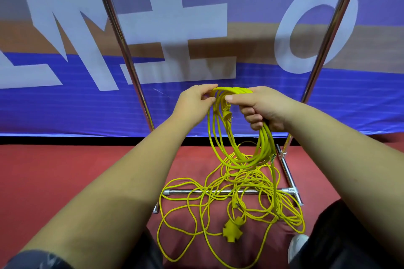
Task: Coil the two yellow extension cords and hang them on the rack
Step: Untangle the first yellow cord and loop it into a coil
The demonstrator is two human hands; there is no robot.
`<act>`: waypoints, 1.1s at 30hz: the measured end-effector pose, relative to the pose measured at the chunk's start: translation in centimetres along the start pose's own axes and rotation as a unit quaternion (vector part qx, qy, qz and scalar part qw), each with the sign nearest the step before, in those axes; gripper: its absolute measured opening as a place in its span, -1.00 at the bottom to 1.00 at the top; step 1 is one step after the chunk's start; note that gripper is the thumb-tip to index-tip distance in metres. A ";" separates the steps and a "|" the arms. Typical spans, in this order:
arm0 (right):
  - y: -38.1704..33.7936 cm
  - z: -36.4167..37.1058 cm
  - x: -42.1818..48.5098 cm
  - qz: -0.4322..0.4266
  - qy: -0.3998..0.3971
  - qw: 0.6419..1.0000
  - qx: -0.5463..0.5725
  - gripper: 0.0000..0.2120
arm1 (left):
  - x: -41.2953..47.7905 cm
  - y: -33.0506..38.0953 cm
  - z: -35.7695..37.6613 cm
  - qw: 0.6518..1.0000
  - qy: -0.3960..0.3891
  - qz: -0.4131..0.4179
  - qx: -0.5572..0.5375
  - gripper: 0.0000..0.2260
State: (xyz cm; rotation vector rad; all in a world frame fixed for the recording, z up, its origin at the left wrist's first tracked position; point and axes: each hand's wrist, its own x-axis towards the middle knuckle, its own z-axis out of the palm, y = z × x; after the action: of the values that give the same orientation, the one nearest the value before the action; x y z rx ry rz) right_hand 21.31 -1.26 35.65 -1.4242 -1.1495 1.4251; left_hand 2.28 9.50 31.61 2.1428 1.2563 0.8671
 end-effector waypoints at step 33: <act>1.7 -6.8 -0.6 -0.093 0.269 0.955 -0.079 -0.73 | -15.0 -4.6 23.1 0.914 -0.353 -0.184 -0.079 -0.80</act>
State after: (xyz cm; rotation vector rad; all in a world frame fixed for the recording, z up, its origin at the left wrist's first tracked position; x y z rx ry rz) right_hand 28.21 -1.90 34.55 -1.6322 -1.0188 0.7551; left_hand 11.15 -4.16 8.92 1.7481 1.0886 0.0084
